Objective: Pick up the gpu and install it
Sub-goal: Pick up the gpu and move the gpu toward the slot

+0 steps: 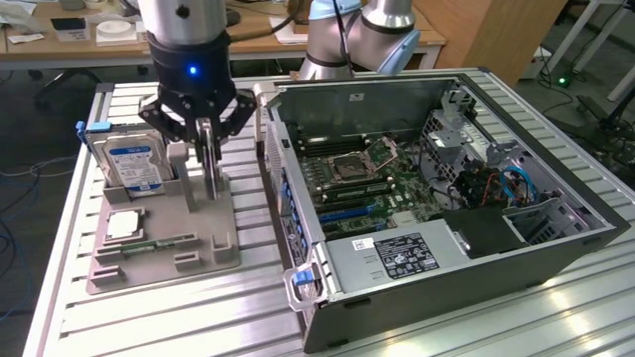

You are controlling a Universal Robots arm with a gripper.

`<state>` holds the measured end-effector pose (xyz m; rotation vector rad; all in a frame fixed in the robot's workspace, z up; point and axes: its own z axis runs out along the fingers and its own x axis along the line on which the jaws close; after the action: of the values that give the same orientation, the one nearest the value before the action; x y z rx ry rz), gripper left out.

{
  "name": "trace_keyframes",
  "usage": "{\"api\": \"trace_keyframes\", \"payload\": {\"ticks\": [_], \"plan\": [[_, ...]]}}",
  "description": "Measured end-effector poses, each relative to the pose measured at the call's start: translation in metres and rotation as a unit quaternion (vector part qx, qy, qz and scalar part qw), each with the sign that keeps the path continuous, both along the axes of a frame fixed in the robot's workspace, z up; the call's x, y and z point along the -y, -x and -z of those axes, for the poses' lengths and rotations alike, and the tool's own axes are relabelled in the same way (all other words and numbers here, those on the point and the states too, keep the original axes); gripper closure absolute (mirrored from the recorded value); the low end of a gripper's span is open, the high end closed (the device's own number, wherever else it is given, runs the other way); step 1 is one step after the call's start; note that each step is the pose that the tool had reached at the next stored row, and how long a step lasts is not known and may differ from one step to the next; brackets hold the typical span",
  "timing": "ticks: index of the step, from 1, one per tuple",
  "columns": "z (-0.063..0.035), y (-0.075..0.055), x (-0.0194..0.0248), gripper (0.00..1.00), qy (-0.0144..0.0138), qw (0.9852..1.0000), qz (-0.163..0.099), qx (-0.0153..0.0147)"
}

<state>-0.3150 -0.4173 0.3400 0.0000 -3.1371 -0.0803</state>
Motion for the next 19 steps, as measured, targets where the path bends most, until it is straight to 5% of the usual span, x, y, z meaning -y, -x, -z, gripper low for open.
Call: {"api": "trace_keyframes", "payload": {"ticks": [19], "plan": [[-0.0830,0.000,0.0000,0.72,-0.0003,1.0000,0.000,0.0000]]}}
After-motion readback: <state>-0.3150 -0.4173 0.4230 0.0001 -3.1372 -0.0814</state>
